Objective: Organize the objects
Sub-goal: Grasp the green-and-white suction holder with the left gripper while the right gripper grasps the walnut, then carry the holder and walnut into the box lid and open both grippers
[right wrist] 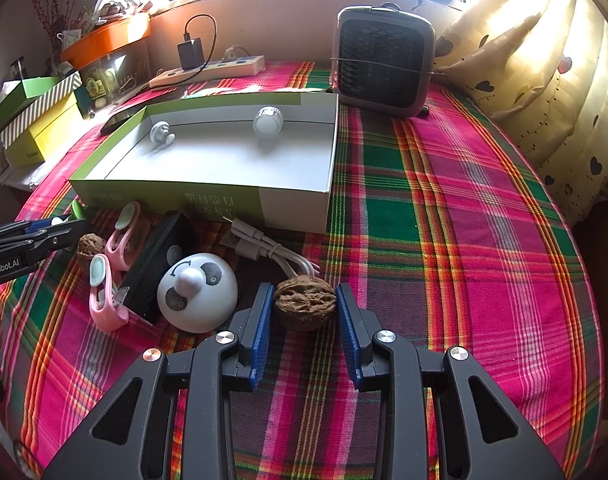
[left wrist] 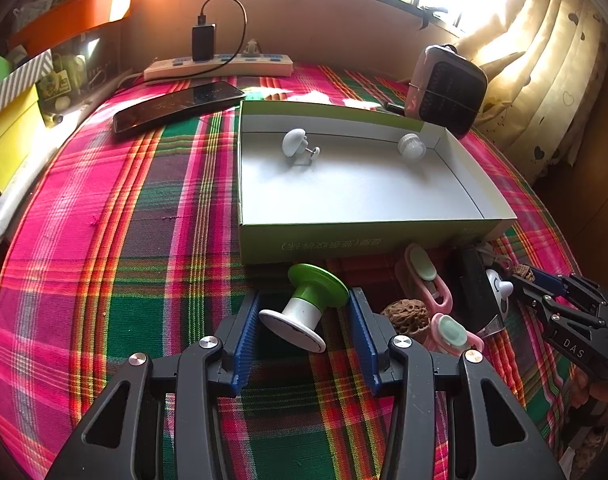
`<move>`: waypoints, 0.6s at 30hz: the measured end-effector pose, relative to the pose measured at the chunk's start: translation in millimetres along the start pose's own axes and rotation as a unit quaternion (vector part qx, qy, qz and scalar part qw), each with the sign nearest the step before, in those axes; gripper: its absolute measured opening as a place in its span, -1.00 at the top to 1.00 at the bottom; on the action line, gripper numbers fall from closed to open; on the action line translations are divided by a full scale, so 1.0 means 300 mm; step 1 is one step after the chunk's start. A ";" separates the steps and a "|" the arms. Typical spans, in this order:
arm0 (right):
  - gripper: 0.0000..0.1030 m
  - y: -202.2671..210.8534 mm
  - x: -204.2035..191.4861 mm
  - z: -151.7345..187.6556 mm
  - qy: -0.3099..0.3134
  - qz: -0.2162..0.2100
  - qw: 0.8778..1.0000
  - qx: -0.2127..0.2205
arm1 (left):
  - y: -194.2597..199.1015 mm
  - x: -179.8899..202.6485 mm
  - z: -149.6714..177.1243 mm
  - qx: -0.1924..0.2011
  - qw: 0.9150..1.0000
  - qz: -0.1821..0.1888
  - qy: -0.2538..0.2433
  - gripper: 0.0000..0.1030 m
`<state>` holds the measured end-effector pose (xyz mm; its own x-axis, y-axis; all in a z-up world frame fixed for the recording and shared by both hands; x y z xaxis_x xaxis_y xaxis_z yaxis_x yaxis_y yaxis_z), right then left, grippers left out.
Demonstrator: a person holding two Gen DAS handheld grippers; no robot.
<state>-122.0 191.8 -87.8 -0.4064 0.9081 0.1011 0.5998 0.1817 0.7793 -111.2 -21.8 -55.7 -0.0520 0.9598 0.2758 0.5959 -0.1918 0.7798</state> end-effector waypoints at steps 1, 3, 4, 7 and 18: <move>0.37 0.000 0.000 0.000 0.000 0.000 1.000 0.000 | 0.001 0.001 -0.001 0.000 1.000 -0.001 -0.001 0.19; 0.37 0.000 0.000 0.000 0.000 0.000 1.000 0.000 | 0.004 0.004 -0.001 0.001 1.000 -0.003 -0.003 0.19; 0.37 0.000 0.000 0.001 0.000 0.001 1.000 0.000 | 0.007 0.007 -0.001 0.002 1.000 -0.003 -0.004 0.19; 0.37 0.004 0.001 -0.002 -0.003 0.001 1.000 0.003 | 0.019 0.016 -0.006 0.008 1.000 -0.002 -0.008 0.19; 0.37 0.045 0.001 -0.050 -0.004 -0.005 1.000 0.025 | 0.070 0.062 -0.037 0.023 0.999 0.016 -0.021 0.19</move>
<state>-124.5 188.9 -68.1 -0.4075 0.9090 0.0873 0.6288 0.2100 0.7487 -108.7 -10.2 -27.9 0.0009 0.9616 0.2744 0.6330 -0.2130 0.7443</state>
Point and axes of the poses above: each gripper's, at about its wrist camera, not at the fingertips, and y roughly against the way its jaws point, x to its right, z to its underside, the point moved 8 cm from there along -y, roughly the way its jaws point, and after that the axes turned 10 degrees about y, right-handed, at the moved point
